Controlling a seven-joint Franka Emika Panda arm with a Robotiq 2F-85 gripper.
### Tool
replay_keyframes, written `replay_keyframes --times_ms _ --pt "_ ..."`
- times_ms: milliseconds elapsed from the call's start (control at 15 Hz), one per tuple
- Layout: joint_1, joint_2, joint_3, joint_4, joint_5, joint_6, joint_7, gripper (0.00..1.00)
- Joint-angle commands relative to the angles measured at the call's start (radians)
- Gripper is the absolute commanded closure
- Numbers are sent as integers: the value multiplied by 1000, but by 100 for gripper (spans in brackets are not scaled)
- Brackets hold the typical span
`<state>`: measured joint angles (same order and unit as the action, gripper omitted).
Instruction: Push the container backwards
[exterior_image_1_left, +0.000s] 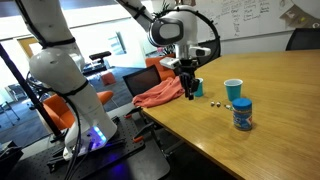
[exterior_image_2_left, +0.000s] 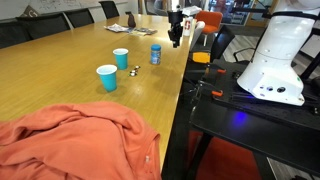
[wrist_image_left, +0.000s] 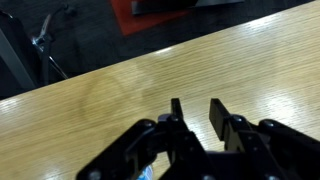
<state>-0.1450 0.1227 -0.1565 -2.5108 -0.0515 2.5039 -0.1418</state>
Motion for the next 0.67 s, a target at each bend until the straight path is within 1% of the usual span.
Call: replay_keyframes --times_ms 0,67,133,200,333,533,600 --pt "-39 168 10 132 72 24 -68 96" --pt "-44 198 14 163 73 24 -61 100" --pt "-40 226 10 194 54 32 -39 100" --pt "-43 164 7 127 45 14 -45 100" --pt "-44 197 8 153 43 14 -44 99" --pt "-44 194 8 148 43 14 -44 100" --pt "-34 234 -8 169 16 57 -10 100"
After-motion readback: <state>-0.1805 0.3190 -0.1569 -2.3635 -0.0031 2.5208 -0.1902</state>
